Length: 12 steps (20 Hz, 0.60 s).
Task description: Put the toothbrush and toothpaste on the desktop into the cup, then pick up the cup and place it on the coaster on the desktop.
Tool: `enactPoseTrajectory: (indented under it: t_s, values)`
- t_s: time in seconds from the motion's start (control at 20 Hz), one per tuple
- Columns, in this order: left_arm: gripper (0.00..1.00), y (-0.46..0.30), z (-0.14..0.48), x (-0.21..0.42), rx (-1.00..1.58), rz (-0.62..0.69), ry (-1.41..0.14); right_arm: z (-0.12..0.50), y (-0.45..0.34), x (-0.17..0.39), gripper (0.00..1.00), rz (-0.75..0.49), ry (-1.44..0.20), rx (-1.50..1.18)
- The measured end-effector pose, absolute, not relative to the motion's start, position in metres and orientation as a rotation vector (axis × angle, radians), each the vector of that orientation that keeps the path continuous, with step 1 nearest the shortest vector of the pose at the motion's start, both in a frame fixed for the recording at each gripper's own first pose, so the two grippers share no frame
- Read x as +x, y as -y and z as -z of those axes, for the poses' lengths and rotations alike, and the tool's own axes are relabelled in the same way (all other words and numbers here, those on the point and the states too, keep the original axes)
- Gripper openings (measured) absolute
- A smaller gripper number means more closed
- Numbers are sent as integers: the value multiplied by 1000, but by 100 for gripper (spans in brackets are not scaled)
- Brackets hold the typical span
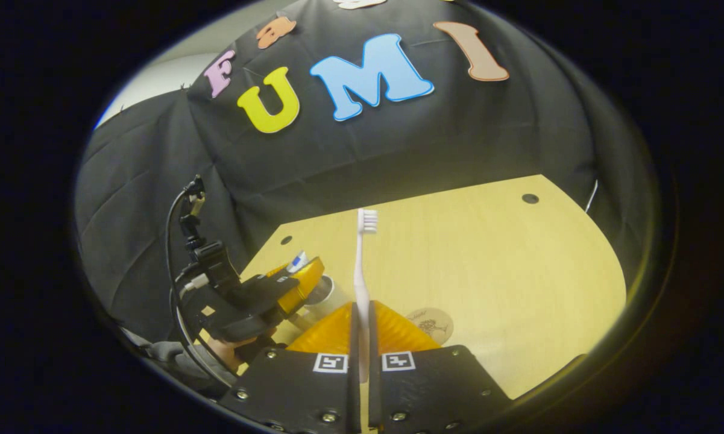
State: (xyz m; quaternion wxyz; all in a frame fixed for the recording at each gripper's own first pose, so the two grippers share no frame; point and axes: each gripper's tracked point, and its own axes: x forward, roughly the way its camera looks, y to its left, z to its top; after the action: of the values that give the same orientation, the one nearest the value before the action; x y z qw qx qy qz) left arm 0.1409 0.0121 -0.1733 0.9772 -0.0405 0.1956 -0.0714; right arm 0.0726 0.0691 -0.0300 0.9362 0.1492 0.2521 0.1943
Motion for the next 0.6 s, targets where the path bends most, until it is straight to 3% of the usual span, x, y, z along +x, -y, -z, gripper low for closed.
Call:
enactPoseTrajectory:
  t_s: [0.05, 0.2, 0.35, 0.6]
  values:
    - [78, -13, 173, 139, -82, 143, -398, 27, -71, 75, 6, -402, -507, 300]
    - [80, -12, 169, 125, -84, 153, -406, 13, -82, 87, 6, -433, -467, 303]
    - [93, -17, 156, 110, -68, 155, -392, -1, -100, 102, 6, -468, -410, 279]
    - [92, -28, 147, 87, -64, 161, -401, -24, -136, 125, 10, -532, -327, 267]
